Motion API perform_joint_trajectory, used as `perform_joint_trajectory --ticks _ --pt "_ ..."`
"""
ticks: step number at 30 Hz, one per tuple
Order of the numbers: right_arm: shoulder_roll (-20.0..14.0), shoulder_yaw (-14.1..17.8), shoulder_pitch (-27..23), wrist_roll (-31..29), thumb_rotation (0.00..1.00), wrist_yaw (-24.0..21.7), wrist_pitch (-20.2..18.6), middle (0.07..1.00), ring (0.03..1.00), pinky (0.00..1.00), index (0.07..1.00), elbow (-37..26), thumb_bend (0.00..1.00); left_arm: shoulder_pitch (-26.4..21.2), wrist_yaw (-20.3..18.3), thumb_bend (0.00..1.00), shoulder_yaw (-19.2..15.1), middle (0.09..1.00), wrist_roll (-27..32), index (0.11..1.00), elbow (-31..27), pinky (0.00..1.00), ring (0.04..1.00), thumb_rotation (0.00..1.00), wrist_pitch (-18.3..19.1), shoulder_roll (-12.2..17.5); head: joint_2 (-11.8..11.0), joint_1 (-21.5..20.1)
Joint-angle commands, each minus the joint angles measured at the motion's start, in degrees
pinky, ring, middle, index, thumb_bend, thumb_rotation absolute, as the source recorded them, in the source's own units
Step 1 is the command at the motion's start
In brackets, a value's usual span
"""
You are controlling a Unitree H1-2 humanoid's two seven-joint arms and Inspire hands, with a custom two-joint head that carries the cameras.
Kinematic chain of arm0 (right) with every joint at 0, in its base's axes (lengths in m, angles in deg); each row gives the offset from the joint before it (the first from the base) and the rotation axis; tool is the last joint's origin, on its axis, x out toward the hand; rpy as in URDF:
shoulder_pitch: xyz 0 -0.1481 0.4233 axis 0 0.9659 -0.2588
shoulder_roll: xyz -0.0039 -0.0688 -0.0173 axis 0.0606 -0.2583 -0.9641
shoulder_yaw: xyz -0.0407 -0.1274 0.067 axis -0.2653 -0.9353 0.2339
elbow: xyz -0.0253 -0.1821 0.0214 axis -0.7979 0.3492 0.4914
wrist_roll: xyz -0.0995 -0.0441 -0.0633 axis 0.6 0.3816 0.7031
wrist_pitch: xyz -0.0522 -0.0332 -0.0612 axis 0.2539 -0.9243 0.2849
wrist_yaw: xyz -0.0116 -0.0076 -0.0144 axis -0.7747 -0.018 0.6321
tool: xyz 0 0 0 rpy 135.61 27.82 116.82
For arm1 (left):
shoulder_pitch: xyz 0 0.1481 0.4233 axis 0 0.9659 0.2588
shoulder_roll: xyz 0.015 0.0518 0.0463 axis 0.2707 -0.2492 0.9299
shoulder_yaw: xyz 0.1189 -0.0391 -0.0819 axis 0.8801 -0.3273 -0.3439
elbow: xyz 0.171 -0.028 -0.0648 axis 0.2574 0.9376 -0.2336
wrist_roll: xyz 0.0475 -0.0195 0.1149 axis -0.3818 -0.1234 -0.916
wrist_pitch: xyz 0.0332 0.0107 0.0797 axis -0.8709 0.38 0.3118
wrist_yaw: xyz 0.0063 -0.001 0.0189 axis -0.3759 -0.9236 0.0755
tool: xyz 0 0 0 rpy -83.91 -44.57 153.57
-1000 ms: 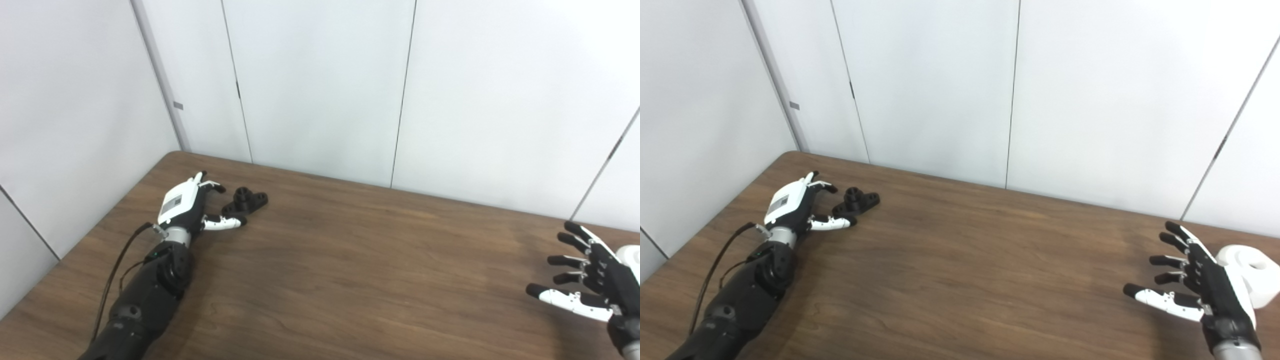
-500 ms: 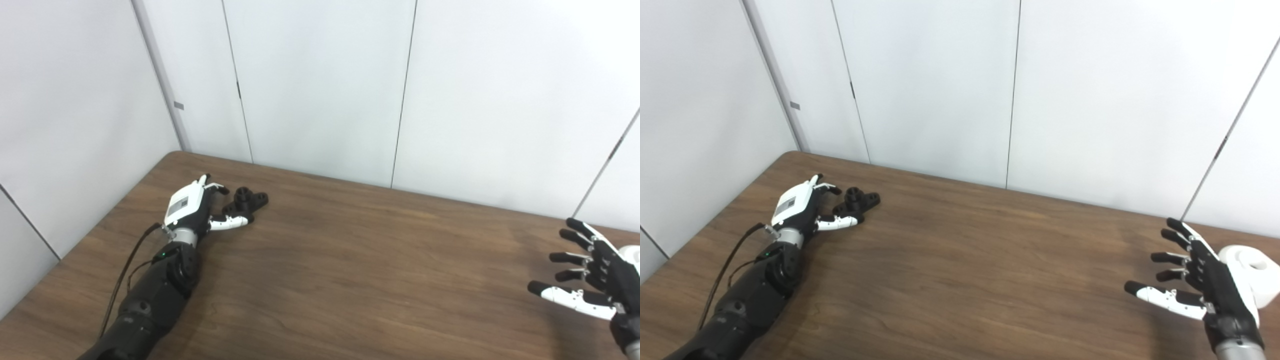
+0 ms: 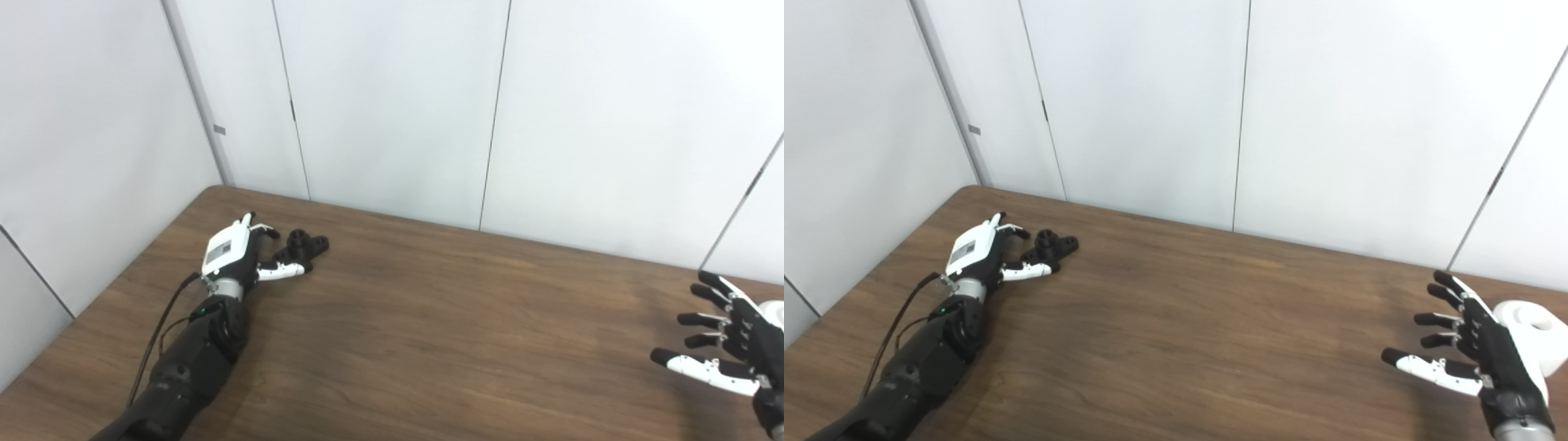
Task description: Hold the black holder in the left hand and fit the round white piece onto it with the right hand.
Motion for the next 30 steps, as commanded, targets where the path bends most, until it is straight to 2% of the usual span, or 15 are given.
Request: perform_joint_trajectory --ticks 1,10,13,14,15,17,30 --pt "-1.2 0.6 -1.6 0.1 0.10 0.1 0.9 0.852 0.677 0.53 0.878 -2.0 0.70 -0.8 -2.0 0.96 0.7 1.000 0.5 0.688 0.6 1.00 1.000 0.33 -0.1 0.3 0.1 -0.1" --pt "-1.2 0.8 -2.0 0.3 0.11 0.4 0.5 0.843 0.666 0.52 0.867 -2.4 0.72 -0.3 -5.3 0.88 0.9 1.000 4.4 0.666 -0.7 1.00 1.000 0.14 -3.0 -0.1 0.4 -0.4" --pt "-1.5 1.0 -2.2 0.3 0.11 0.3 0.1 0.842 0.670 0.52 0.868 -2.5 0.73 -0.2 -7.0 0.85 0.6 1.000 6.5 0.620 -0.6 1.00 1.000 0.07 -4.4 -0.3 0.6 -0.5" --pt "-1.6 1.1 -2.2 0.3 0.11 0.3 0.1 0.843 0.671 0.52 0.869 -2.5 0.73 -0.3 -7.4 0.66 0.9 1.000 6.7 0.545 -0.5 1.00 1.000 0.06 -4.5 -0.2 0.7 -0.5" --pt "-1.6 1.2 -2.3 0.1 0.11 0.2 0.2 0.842 0.670 0.52 0.869 -2.5 0.73 -0.4 -7.6 0.59 1.2 1.000 6.6 0.519 -0.4 1.00 1.000 0.06 -4.5 -0.1 0.7 -0.5" --pt "-1.7 1.4 -2.3 0.0 0.12 0.2 0.3 0.841 0.668 0.52 0.866 -2.5 0.73 -0.4 -7.4 0.54 1.8 0.992 6.2 0.496 0.1 1.00 1.000 0.06 -4.5 -0.2 0.7 -0.5" --pt "-2.1 1.8 -2.0 -0.1 0.12 0.2 -0.2 0.840 0.660 0.52 0.862 -3.4 0.72 0.8 -5.8 0.52 2.6 0.961 6.4 0.486 0.3 1.00 1.000 0.05 -5.7 -1.5 1.2 -0.8"
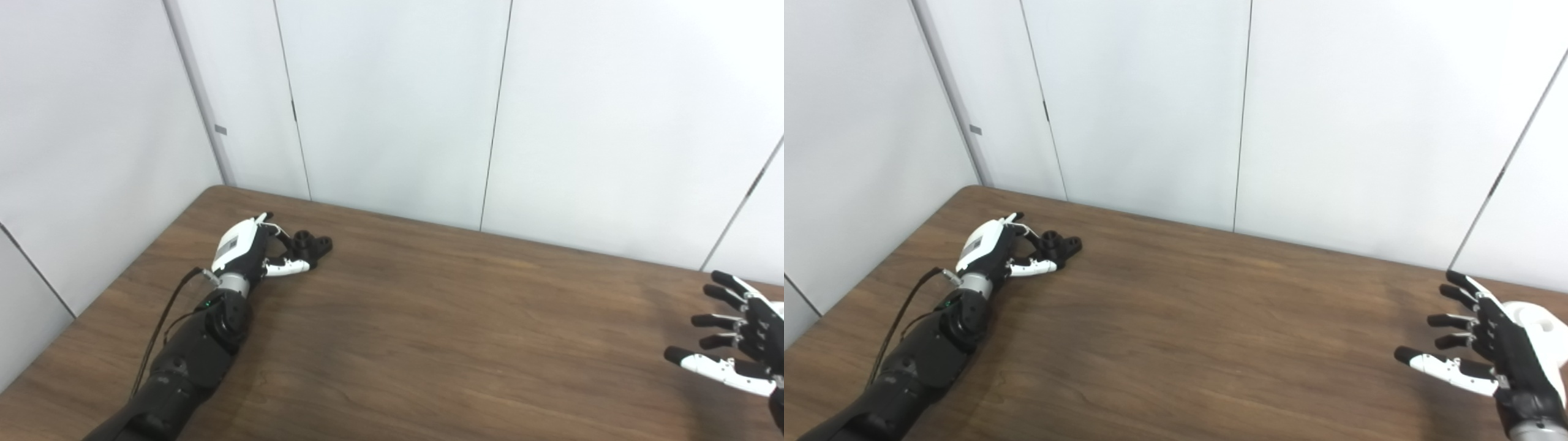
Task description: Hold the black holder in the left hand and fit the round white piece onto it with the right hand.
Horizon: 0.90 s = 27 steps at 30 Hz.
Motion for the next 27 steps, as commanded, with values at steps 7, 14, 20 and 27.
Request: perform_joint_trajectory --ticks 7,14,20,27 --pt "-1.0 0.6 -2.1 -0.2 0.16 0.2 0.8 0.836 0.658 0.51 0.860 -2.1 0.74 1.9 -0.5 0.52 2.2 0.952 -0.9 0.485 1.0 1.00 1.000 0.06 -4.1 -2.1 0.2 -0.4" --pt "-0.7 0.3 -2.5 -0.2 0.17 0.2 0.8 0.832 0.650 0.51 0.854 -1.8 0.75 3.0 -4.2 0.52 3.8 0.994 0.2 0.483 -2.8 1.00 1.000 0.06 -6.3 -2.1 0.2 -1.5" --pt "-0.3 -0.3 -3.0 0.8 0.13 0.9 1.3 0.841 0.657 0.52 0.869 -1.6 0.73 4.2 -7.2 0.52 7.6 0.993 -0.6 0.484 -8.0 1.00 1.000 0.05 -9.3 -2.6 0.6 -3.8" --pt "0.3 -0.3 -3.7 1.0 0.04 1.0 0.9 0.854 0.676 0.56 0.880 -2.4 0.72 5.1 -8.9 0.52 11.7 0.984 -0.8 0.483 -12.4 1.00 1.000 0.07 -13.1 -5.8 1.0 -6.7"
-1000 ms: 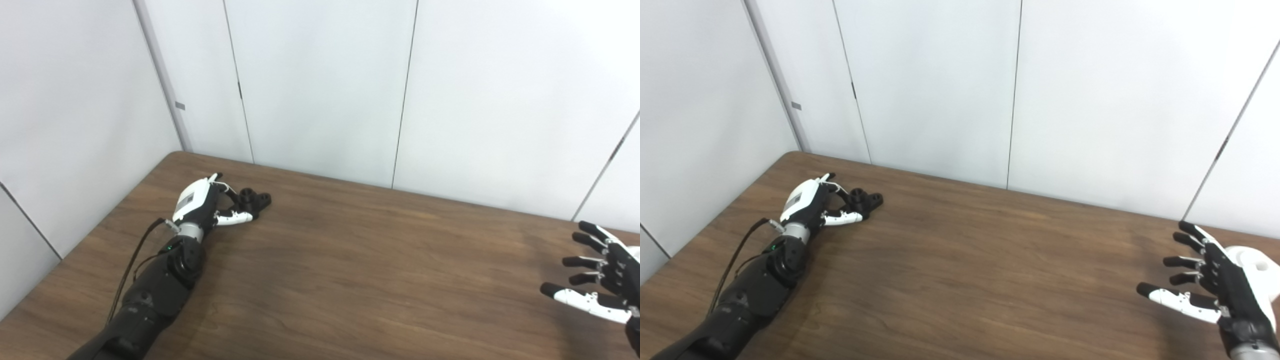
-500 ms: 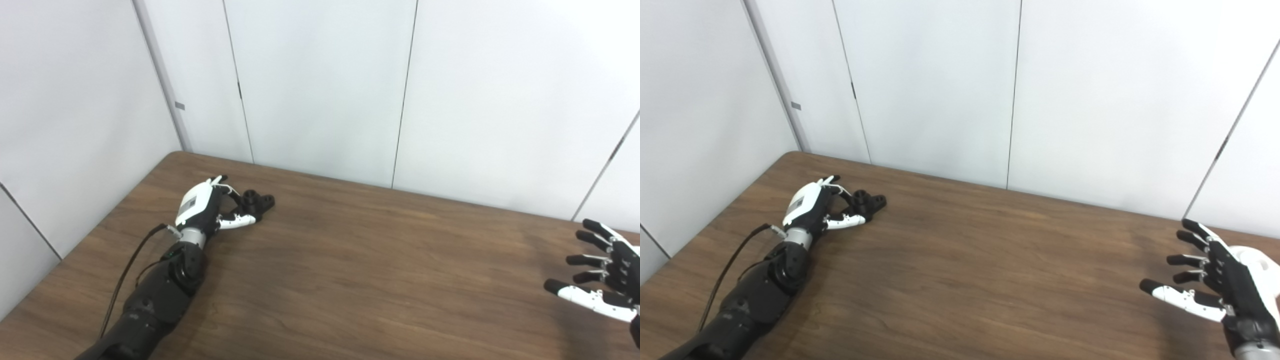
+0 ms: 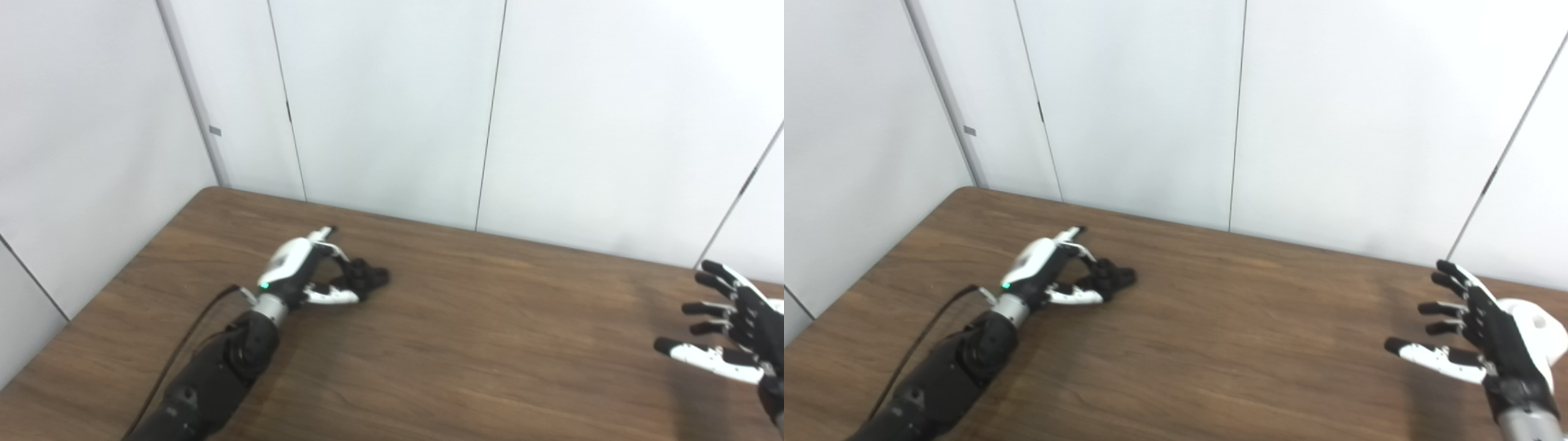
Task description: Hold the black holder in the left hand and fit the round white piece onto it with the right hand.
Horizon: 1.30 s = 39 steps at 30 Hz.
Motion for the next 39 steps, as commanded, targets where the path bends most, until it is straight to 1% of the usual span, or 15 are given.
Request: perform_joint_trajectory --ticks 1,2,6,9,12,17,19,25,31,36,39 --pt "-0.2 0.4 -2.5 0.1 0.02 0.7 1.1 0.854 0.679 0.56 0.880 -2.3 0.72 0.6 -4.6 0.52 3.4 0.983 -1.7 0.482 -1.1 1.00 1.000 0.06 -3.2 -2.7 0.1 -0.1" --pt "-0.1 0.4 -2.6 0.2 0.02 0.8 0.8 0.853 0.679 0.57 0.878 -2.5 0.72 0.6 -5.0 0.52 4.0 0.985 -1.8 0.482 -1.6 1.00 1.000 0.06 -3.7 -3.1 0.4 -1.4" --pt "0.5 0.8 -3.0 -0.2 0.00 0.7 -0.6 0.852 0.683 0.61 0.874 -3.1 0.73 0.5 -7.1 0.52 6.0 0.986 -1.6 0.482 -3.6 1.00 1.000 0.06 -5.3 -4.9 0.8 -3.0" --pt "0.5 0.9 -2.8 -0.5 0.05 0.4 0.0 0.852 0.694 0.58 0.875 -3.2 0.75 0.7 -9.1 0.52 7.1 0.979 -0.5 0.482 -4.3 1.00 1.000 0.06 -6.8 -6.7 1.1 -4.0" --pt "0.7 0.9 -2.7 -0.8 0.05 0.5 1.2 0.850 0.691 0.57 0.871 -3.1 0.75 0.5 -10.5 0.52 8.5 0.978 -1.2 0.482 -4.8 1.00 1.000 0.06 -7.6 -8.0 1.6 -5.3" --pt "0.6 0.6 -2.7 -1.2 0.07 0.5 3.4 0.838 0.661 0.56 0.858 -2.3 0.77 0.4 -10.9 0.52 11.1 0.957 -3.6 0.481 -4.1 1.00 1.000 0.06 -9.8 -9.8 2.3 -7.7" --pt "0.5 0.4 -2.7 -1.2 0.09 0.4 4.1 0.839 0.663 0.57 0.856 -2.0 0.76 0.4 -11.3 0.52 12.2 0.956 -4.1 0.481 -3.4 1.00 1.000 0.06 -10.5 -10.8 2.6 -8.3" --pt "0.2 0.6 -2.7 -1.3 0.08 0.1 3.8 0.846 0.667 0.56 0.859 -2.3 0.76 0.2 -12.1 0.52 14.0 0.953 -4.9 0.481 -0.8 1.00 1.000 0.06 -11.3 -13.2 3.0 -9.9" --pt "-0.1 0.5 -2.7 -0.7 0.10 0.2 3.2 0.846 0.666 0.58 0.863 -3.2 0.77 -0.1 -12.7 0.52 14.5 0.966 -5.3 0.481 0.4 1.00 1.000 0.06 -11.4 -14.3 3.3 -11.7" --pt "-0.5 0.8 -2.9 -1.0 0.10 -0.2 2.1 0.844 0.667 0.57 0.861 -4.4 0.77 -0.3 -11.9 0.52 15.0 0.968 -6.7 0.482 1.4 1.00 1.000 0.06 -11.9 -14.1 2.9 -13.9" --pt "-2.1 1.9 -3.4 -1.5 0.12 -0.6 2.8 0.837 0.670 0.56 0.865 -5.0 0.77 0.0 -11.1 0.52 14.9 0.965 -7.3 0.482 1.9 1.00 1.000 0.06 -13.0 -13.4 2.2 -17.6"
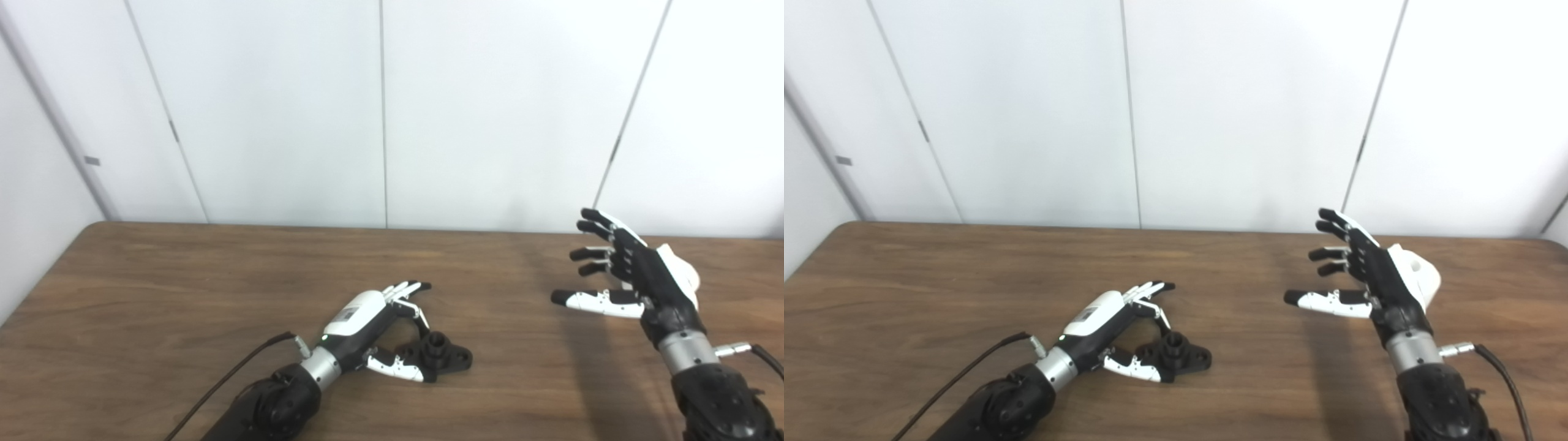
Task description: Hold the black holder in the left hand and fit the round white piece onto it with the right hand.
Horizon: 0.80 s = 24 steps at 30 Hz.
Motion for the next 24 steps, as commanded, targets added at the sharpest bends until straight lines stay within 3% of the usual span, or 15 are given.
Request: perform_joint_trajectory --ticks 1,6,7,11,13,17,20,24 --pt "-3.0 1.8 -2.8 -0.6 0.12 -0.3 1.3 0.836 0.674 0.57 0.866 -2.4 0.78 3.1 -2.0 0.52 2.5 0.962 -2.9 0.482 3.1 1.00 1.000 0.06 -1.0 -0.8 -0.2 -1.5" --pt "-5.4 3.7 -3.8 -0.9 0.13 -0.3 -0.2 0.821 0.668 0.55 0.856 -4.1 0.77 3.8 -2.2 0.52 1.4 0.963 -2.7 0.482 3.8 1.00 1.000 0.06 -1.4 1.1 -1.0 -8.8" --pt "-5.6 4.0 -4.2 0.0 0.13 0.3 -0.8 0.814 0.665 0.55 0.852 -4.7 0.78 3.9 -2.2 0.52 1.2 0.964 -2.6 0.482 4.2 1.00 1.000 0.06 -1.7 1.6 -1.9 -12.4" --pt "-6.9 4.2 -5.4 5.0 0.14 2.5 -2.0 0.807 0.667 0.56 0.837 -6.6 0.78 4.2 -1.3 0.52 0.4 0.958 -2.2 0.483 6.3 1.00 1.000 0.06 -4.4 2.9 -3.8 -17.8" --pt "-7.9 4.7 -5.8 8.0 0.15 3.6 -1.8 0.807 0.675 0.56 0.831 -6.5 0.78 4.3 -1.0 0.52 0.1 0.955 -2.3 0.483 7.5 1.00 1.000 0.06 -5.5 3.4 -4.8 -19.3" --pt "-9.5 6.4 -6.0 12.1 0.17 5.7 -1.5 0.831 0.780 0.62 0.824 -5.0 0.78 4.3 -0.9 0.52 0.0 0.961 -1.8 0.483 9.4 1.00 1.000 0.06 -6.3 4.2 -7.0 -22.4" --pt "-10.7 8.0 -5.9 14.7 0.20 8.4 -0.8 0.844 0.792 0.63 0.810 -2.6 0.79 4.2 -0.3 0.52 0.6 0.957 -0.9 0.483 10.0 1.00 1.000 0.06 -6.4 4.8 -8.2 -24.6" --pt "-11.4 9.6 -5.8 16.8 0.24 10.5 -2.2 0.852 0.841 0.72 0.809 -0.8 0.78 4.1 -0.3 0.52 1.2 0.958 -0.4 0.483 10.1 1.00 1.000 0.06 -6.4 5.5 -9.5 -26.8"
